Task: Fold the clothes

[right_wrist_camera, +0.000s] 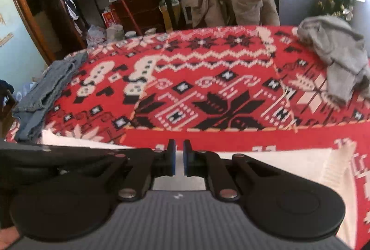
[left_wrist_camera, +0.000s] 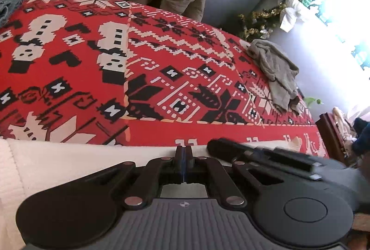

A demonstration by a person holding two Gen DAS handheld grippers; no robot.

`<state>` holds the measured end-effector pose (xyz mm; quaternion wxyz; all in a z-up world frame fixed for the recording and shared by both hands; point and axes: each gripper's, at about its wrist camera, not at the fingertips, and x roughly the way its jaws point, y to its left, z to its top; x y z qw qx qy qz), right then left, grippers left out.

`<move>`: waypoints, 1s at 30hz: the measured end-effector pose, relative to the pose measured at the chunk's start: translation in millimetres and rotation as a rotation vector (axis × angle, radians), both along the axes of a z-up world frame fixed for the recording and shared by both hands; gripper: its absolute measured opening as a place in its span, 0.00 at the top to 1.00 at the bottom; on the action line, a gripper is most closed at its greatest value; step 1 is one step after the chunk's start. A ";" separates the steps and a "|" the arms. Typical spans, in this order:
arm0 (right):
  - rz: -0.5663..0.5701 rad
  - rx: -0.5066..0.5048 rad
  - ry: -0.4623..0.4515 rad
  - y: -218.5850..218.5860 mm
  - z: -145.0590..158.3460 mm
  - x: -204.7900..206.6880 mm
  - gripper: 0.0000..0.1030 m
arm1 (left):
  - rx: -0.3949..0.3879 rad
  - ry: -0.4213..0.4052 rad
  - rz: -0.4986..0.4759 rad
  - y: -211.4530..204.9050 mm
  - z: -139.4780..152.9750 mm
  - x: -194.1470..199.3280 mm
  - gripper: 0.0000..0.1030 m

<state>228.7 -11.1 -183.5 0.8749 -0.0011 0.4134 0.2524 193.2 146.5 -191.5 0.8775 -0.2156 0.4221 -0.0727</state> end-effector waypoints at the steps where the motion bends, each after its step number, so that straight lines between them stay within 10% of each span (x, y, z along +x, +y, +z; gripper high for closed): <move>1: 0.002 -0.015 -0.011 1.2 -4.8 -0.9 0.97 | -0.007 -0.003 0.005 2.2 -0.4 -0.1 0.99; 14: 0.033 -0.113 -0.142 12.6 -8.6 -16.4 0.93 | -0.043 -0.008 0.035 12.8 -4.1 4.9 0.99; 30: -0.184 -0.214 -0.180 -88.5 -6.6 7.7 0.93 | -0.017 -0.008 0.023 13.5 -1.5 0.6 0.99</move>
